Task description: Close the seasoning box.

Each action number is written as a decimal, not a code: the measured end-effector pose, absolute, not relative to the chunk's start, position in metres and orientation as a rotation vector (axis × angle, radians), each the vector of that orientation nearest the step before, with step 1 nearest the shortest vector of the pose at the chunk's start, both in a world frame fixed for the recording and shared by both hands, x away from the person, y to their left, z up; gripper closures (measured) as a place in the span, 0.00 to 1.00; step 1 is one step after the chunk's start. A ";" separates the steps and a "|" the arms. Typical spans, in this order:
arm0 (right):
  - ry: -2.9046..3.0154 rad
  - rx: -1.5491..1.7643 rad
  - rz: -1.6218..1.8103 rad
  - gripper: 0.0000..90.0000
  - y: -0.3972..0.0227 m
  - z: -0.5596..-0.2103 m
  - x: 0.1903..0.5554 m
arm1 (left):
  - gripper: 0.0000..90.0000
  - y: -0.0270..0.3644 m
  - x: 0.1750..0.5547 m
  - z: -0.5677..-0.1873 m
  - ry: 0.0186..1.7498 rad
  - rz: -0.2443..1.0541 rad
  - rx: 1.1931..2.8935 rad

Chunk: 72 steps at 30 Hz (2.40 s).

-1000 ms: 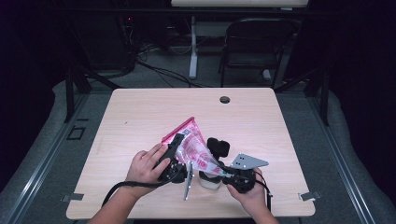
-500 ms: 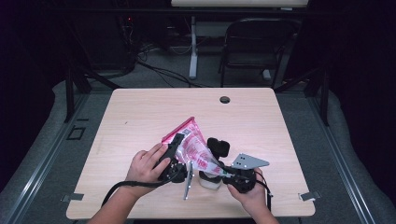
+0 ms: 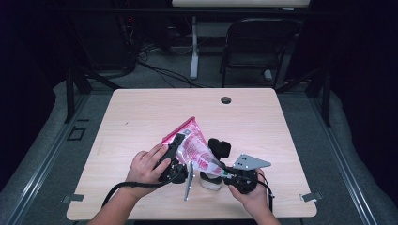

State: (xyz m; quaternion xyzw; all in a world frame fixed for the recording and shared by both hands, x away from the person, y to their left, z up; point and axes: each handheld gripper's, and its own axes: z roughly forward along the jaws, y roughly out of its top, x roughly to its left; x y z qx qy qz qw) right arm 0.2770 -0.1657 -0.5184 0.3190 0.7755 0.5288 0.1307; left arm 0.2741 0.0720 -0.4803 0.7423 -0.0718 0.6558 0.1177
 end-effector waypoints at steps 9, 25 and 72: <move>2.256 0.925 1.539 0.97 -0.165 -0.519 0.277 | 0.76 0.071 0.273 -0.480 -0.204 1.917 2.174; 2.260 0.926 1.535 0.97 -0.164 -0.520 0.277 | 0.76 0.071 0.273 -0.479 -0.203 1.913 2.174; 2.268 0.927 1.532 0.98 -0.162 -0.522 0.278 | 0.76 0.070 0.272 -0.478 -0.209 1.915 2.161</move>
